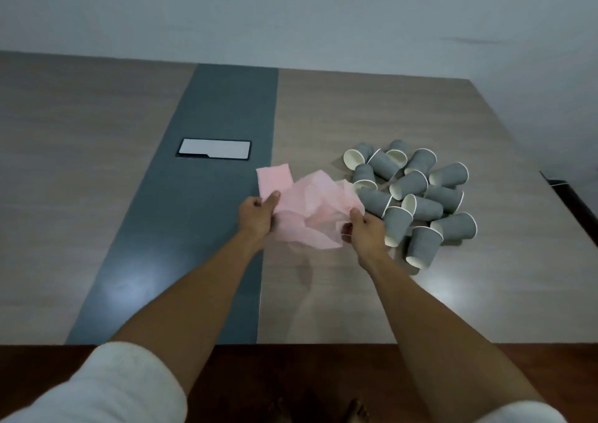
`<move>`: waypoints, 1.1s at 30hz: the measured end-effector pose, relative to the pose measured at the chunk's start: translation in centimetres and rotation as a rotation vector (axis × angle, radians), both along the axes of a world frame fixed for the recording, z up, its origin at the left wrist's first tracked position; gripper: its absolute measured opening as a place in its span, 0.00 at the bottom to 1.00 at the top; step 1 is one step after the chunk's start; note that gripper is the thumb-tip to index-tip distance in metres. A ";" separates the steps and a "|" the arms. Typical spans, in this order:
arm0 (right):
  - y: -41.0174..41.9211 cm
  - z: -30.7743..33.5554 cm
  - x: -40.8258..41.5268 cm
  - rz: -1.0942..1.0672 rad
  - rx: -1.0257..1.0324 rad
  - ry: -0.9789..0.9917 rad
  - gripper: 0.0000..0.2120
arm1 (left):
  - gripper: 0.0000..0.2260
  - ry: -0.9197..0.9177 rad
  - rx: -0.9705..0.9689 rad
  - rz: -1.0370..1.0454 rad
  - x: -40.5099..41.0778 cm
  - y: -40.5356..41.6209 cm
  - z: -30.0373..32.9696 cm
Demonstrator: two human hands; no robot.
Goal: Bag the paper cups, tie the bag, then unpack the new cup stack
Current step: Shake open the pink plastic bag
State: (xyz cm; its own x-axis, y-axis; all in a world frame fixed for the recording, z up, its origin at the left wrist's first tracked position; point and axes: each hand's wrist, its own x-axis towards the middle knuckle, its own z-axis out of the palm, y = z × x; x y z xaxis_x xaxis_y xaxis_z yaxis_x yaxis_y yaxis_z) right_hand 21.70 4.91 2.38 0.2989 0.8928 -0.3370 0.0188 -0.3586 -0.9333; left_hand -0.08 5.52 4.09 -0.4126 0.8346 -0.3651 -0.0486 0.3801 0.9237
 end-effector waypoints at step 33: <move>0.3 3.5 -1.5 0.019 -0.089 -0.651 0.35 | 0.08 -0.010 0.007 -0.124 3.4 1.9 6.4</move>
State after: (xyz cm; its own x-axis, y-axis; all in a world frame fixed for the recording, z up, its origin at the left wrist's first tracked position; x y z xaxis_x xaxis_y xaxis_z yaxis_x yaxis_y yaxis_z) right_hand 20.23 5.17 5.92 0.4514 0.8769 -0.1650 0.5765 -0.4278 -0.6962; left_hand 3.33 7.45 10.46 -0.3026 0.8813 -0.3630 -0.0104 0.3777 0.9259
